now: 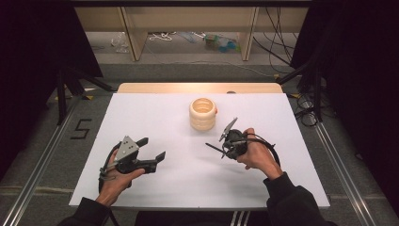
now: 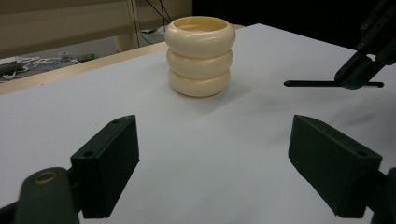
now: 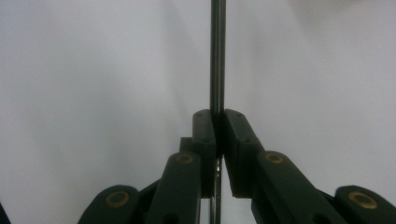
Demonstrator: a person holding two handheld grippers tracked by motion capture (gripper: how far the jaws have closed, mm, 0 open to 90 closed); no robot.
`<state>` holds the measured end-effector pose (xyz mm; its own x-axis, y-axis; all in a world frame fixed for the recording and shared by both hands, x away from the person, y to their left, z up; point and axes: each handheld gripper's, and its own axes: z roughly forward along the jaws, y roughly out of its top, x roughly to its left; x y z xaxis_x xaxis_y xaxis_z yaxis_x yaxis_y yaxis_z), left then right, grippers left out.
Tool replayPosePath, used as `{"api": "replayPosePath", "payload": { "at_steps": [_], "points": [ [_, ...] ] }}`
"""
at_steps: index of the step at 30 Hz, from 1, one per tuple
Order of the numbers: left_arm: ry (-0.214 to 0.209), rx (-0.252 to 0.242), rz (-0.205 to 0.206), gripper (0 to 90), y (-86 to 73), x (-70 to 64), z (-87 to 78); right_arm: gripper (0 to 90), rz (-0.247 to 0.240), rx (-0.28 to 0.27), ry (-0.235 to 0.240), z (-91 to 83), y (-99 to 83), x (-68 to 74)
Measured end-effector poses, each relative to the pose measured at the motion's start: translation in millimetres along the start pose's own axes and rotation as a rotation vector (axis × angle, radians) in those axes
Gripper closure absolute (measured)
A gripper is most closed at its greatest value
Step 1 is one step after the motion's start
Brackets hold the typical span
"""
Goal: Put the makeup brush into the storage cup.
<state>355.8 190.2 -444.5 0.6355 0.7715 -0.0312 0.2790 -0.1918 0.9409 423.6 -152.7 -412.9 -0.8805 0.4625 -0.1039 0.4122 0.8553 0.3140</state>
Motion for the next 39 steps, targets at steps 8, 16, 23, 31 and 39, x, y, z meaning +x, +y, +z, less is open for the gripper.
{"api": "replayPosePath", "payload": {
  "at_steps": [8,16,23,31,39],
  "points": [
    [-0.037,0.018,0.033,18.4,0.0,-6.5,1.8,83.8,-0.118,-0.016,0.023,-5.2,9.1,14.7],
    [-0.094,0.047,0.054,19.1,-1.0,-14.2,5.4,83.8,-0.192,-0.031,0.046,-6.1,17.5,30.7],
    [-0.135,0.072,0.082,20.6,-0.8,-23.6,8.8,83.8,-0.227,-0.031,0.067,-4.4,22.5,41.4],
    [-0.169,0.093,0.096,21.4,-1.2,-31.9,11.4,83.8,-0.28,-0.036,0.051,-2.2,26.4,47.0],
    [-0.2,0.126,0.112,23.0,-2.2,-38.2,13.2,83.8,-0.331,-0.034,0.071,0.0,30.8,58.0]
  ]
}}
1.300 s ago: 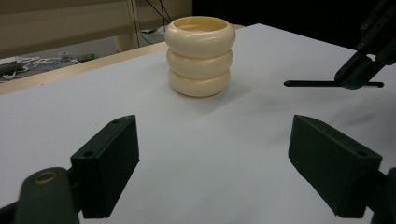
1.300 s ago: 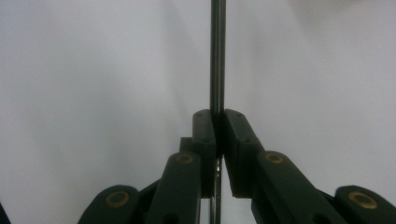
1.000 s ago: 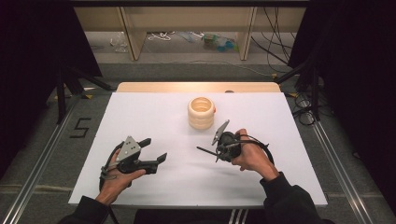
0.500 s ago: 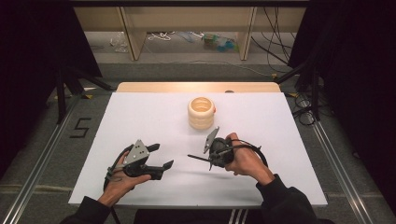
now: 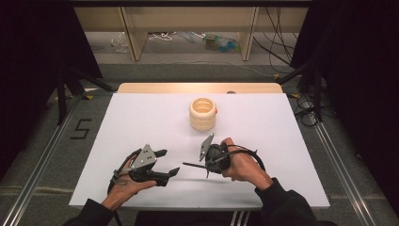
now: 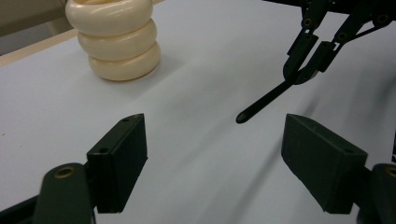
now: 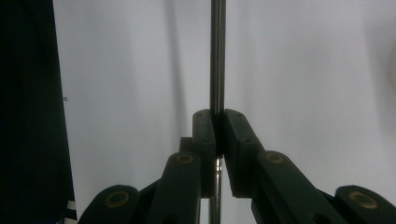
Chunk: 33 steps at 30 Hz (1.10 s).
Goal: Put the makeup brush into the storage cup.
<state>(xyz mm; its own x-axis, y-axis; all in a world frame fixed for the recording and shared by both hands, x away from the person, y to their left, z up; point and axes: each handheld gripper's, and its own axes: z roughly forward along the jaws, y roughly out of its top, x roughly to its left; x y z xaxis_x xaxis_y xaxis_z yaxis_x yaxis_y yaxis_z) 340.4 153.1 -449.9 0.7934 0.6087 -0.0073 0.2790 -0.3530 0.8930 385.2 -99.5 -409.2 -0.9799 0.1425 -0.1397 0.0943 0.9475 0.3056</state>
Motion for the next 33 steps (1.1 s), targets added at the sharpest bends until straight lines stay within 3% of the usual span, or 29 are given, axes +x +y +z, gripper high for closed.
{"api": "replayPosePath", "payload": {
  "at_steps": [13,14,17,25,26,30,33],
  "points": [
    [-0.065,0.053,0.031,31.5,0.1,-9.0,5.3,83.8,-0.039,0.018,0.01,4.0,6.2,8.0],
    [-0.07,0.06,0.059,31.5,0.7,-8.1,5.7,83.8,-0.042,0.018,0.01,4.4,6.5,8.4],
    [-0.091,0.072,0.046,34.3,0.1,-10.8,6.6,83.8,-0.052,0.026,0.012,6.2,8.9,11.8],
    [-0.128,0.111,0.062,38.6,-0.7,-13.7,9.4,83.8,-0.081,0.033,0.014,9.5,12.4,16.7],
    [-0.139,0.12,0.068,39.2,-1.3,-15.1,10.7,83.8,-0.113,0.016,0.016,11.8,13.8,17.7],
    [-0.153,0.14,0.085,40.4,-1.3,-16.7,11.5,83.8,-0.121,0.026,0.023,13.1,15.8,20.9],
    [-0.166,0.145,0.093,42.7,-2.0,-18.2,13.0,83.8,-0.177,0.028,0.016,15.5,17.8,22.3]
  ]
}}
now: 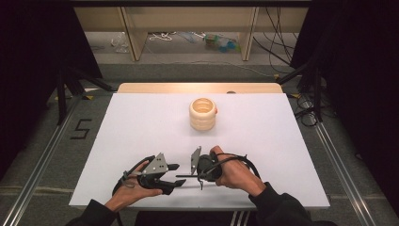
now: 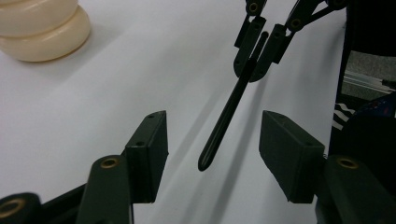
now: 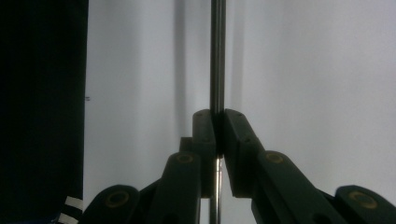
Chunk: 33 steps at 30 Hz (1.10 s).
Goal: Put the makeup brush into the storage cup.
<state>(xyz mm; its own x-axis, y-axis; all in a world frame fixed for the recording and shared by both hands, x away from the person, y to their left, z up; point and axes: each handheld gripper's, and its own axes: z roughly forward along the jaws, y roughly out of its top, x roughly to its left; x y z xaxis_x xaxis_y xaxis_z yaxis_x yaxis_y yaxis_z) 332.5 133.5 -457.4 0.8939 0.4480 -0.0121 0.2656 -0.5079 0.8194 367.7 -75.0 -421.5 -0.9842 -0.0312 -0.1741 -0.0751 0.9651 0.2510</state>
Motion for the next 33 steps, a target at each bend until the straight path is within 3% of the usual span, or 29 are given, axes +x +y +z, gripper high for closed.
{"api": "replayPosePath", "payload": {
  "at_steps": [4,7,10,14,15,17,22,28,30,33],
  "points": [
    [-0.022,0.0,-0.001,44.0,-0.5,-1.7,2.3,83.8,-0.011,-0.006,0.012,0.0,3.0,4.0],
    [-0.042,0.018,0.001,46.1,-0.2,-3.2,2.6,83.8,-0.061,-0.004,0.004,0.1,5.0,4.4],
    [-0.055,0.028,0.007,46.7,-0.3,-4.6,4.0,83.8,-0.076,-0.002,0.009,-0.2,7.1,6.8],
    [-0.071,0.026,0.006,48.2,-0.1,-5.4,5.4,83.8,-0.08,-0.003,0.022,0.1,9.1,9.6],
    [-0.075,0.039,0.008,48.4,0.1,-5.6,4.8,83.8,-0.061,0.024,0.023,-1.2,9.2,11.5],
    [-0.083,0.052,0.021,49.4,0.2,-5.0,4.8,83.8,-0.064,0.025,0.02,-1.3,10.1,12.6],
    [-0.084,0.052,0.028,53.3,0.3,-6.7,5.6,83.8,-0.108,-0.012,0.023,0.1,12.6,12.7],
    [-0.105,0.048,0.022,58.1,0.1,-9.9,7.2,83.8,-0.122,-0.018,0.021,0.2,14.4,14.1],
    [-0.107,0.062,0.042,59.6,0.4,-9.9,7.3,83.8,-0.119,-0.016,0.02,0.2,15.2,15.4],
    [-0.115,0.06,0.04,61.5,0.2,-10.5,8.3,83.9,-0.123,-0.016,0.018,-0.1,16.2,16.7]
  ]
}}
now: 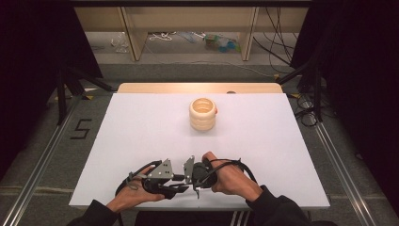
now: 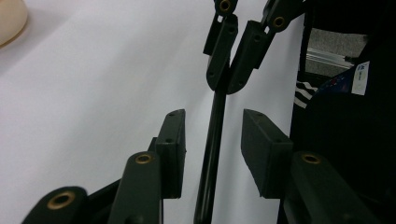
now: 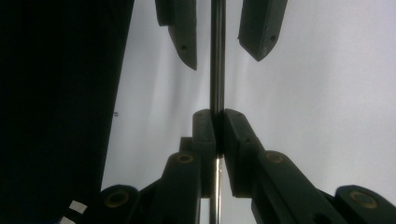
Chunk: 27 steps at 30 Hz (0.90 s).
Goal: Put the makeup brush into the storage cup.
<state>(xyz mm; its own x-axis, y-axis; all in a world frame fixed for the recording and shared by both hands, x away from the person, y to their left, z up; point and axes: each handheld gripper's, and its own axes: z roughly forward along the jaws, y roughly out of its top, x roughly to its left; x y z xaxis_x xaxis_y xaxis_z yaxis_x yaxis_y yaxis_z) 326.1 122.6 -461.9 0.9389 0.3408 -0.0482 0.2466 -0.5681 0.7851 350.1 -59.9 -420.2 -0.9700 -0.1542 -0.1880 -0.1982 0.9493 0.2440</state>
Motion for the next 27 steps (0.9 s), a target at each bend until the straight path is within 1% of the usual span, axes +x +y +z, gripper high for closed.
{"api": "replayPosePath", "payload": {
  "at_steps": [2,6,7,8,9,10,11,13,14,17,20,21,22,24,27],
  "points": [
    [0.001,0.003,0.002,62.6,0.2,-0.2,0.0,83.8,-0.009,-0.01,0.002,0.0,0.3,-0.1],
    [0.001,0.011,0.001,64.9,0.4,-1.0,0.0,83.8,-0.006,-0.006,0.004,-0.8,0.6,0.3],
    [-0.007,0.007,-0.001,66.1,0.3,-1.1,0.8,83.8,0.029,0.017,0.013,-2.4,0.4,2.7],
    [-0.007,0.007,-0.001,66.5,0.3,-1.1,0.8,83.8,0.029,0.017,0.013,-2.4,0.4,2.7],
    [-0.005,0.012,0.001,66.5,0.5,-1.2,0.5,83.8,0.024,0.018,0.012,-2.6,0.5,2.6],
    [-0.009,0.006,-0.007,66.8,0.4,-1.9,1.1,83.8,0.023,0.015,0.013,-2.7,0.8,2.8],
    [-0.011,0.007,-0.006,67.4,0.3,-2.0,1.3,83.8,-0.018,-0.013,0.004,-1.6,1.2,0.6],
    [-0.013,0.012,0.0,68.4,0.3,-2.0,1.4,83.8,-0.018,-0.01,0.0,-1.8,1.7,1.2],
    [-0.013,0.013,0.003,69.0,0.3,-1.8,1.4,83.8,-0.018,-0.013,0.005,-1.5,1.7,1.3],
    [-0.016,0.013,0.002,70.9,0.4,-1.9,1.7,83.8,-0.023,-0.006,-0.006,-1.8,2.2,1.8],
    [-0.015,0.014,0.004,72.5,0.3,-1.7,1.7,83.8,-0.028,-0.014,0.0,-1.8,2.4,1.8],
    [-0.016,0.013,0.005,72.7,0.2,-1.7,1.7,83.8,-0.017,-0.006,-0.007,-2.2,2.7,2.6],
    [-0.017,0.013,0.005,73.2,0.2,-1.7,1.7,83.8,0.006,0.018,-0.001,-3.7,2.6,4.1],
    [-0.018,0.018,0.017,74.0,0.2,-1.0,1.9,83.8,0.007,0.021,-0.004,-3.7,2.7,4.4],
    [-0.022,0.015,0.009,75.8,0.3,-2.4,2.0,83.8,0.007,0.024,-0.004,-3.6,3.0,4.8]
  ]
}}
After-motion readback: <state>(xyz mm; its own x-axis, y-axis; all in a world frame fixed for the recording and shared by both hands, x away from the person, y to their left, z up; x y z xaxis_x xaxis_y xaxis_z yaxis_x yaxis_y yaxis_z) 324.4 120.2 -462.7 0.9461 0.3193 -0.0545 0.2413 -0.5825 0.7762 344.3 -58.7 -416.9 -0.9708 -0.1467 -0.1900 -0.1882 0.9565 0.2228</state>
